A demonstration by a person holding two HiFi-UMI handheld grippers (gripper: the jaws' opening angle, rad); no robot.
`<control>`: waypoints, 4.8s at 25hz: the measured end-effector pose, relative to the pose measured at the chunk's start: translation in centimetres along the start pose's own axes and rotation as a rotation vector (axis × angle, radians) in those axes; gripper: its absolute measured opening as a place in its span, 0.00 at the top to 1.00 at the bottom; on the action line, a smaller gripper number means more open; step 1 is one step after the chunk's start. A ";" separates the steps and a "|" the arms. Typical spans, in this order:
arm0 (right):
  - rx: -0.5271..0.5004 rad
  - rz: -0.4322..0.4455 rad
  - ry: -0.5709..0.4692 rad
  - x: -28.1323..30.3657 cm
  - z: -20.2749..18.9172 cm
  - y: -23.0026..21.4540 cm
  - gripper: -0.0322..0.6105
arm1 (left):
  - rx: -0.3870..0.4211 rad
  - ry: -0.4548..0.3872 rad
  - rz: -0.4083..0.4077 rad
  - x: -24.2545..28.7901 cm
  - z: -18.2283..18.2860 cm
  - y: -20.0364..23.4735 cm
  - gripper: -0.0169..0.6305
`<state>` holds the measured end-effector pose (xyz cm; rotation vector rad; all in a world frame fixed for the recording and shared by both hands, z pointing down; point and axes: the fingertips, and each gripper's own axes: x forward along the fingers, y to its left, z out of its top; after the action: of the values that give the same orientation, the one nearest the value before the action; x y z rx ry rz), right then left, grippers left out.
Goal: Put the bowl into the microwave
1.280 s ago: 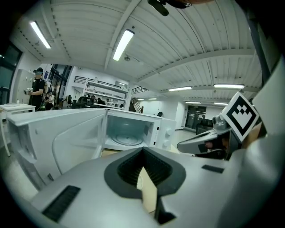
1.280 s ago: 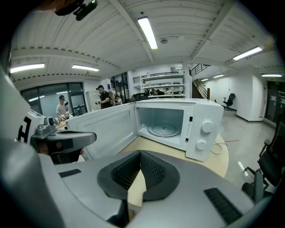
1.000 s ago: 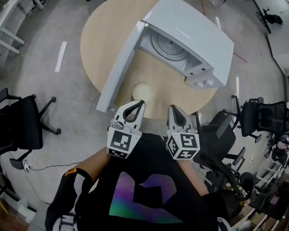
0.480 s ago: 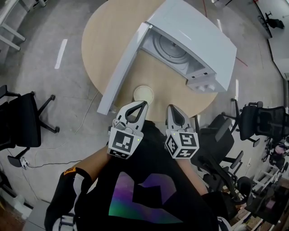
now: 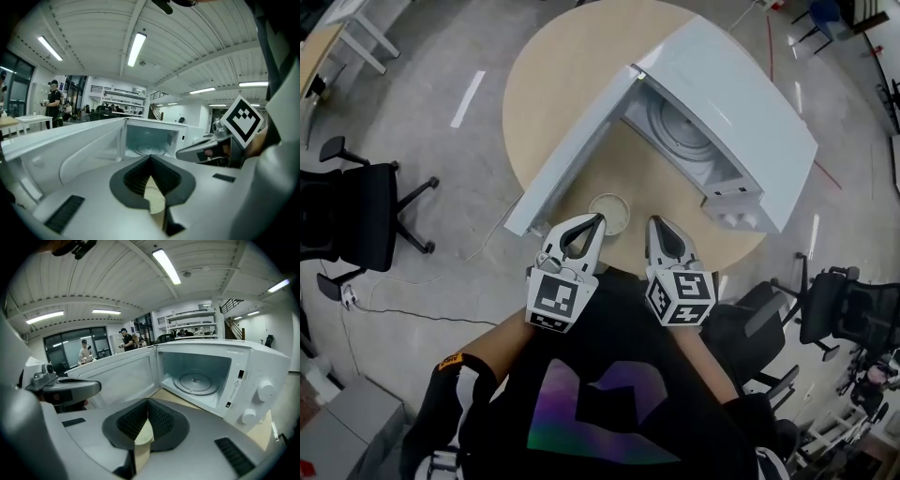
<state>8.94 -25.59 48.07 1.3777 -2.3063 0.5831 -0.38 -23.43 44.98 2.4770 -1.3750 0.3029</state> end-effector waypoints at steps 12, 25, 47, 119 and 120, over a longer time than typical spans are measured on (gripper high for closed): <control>-0.058 0.201 0.154 4.1 -3.0 -1.1 0.92 | -0.073 0.065 0.226 0.8 -2.6 0.9 0.90; -0.045 0.347 0.343 6.7 -7.9 -1.4 0.92 | -0.098 0.107 0.371 1.4 -6.3 2.3 0.90; 0.175 0.408 0.471 10.0 -11.7 -1.5 0.82 | -0.093 0.220 0.373 2.6 -10.3 3.2 0.90; 0.872 0.223 0.005 8.7 1.2 -10.4 0.86 | -0.013 0.153 0.175 10.2 -2.5 3.1 0.90; 0.875 0.216 -0.002 8.7 1.4 -10.6 0.86 | -0.011 0.150 0.170 10.5 -2.3 3.0 0.90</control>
<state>14.37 -37.22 53.10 1.4302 -2.2935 1.8070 2.43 -32.46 50.93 2.2808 -1.5201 0.5063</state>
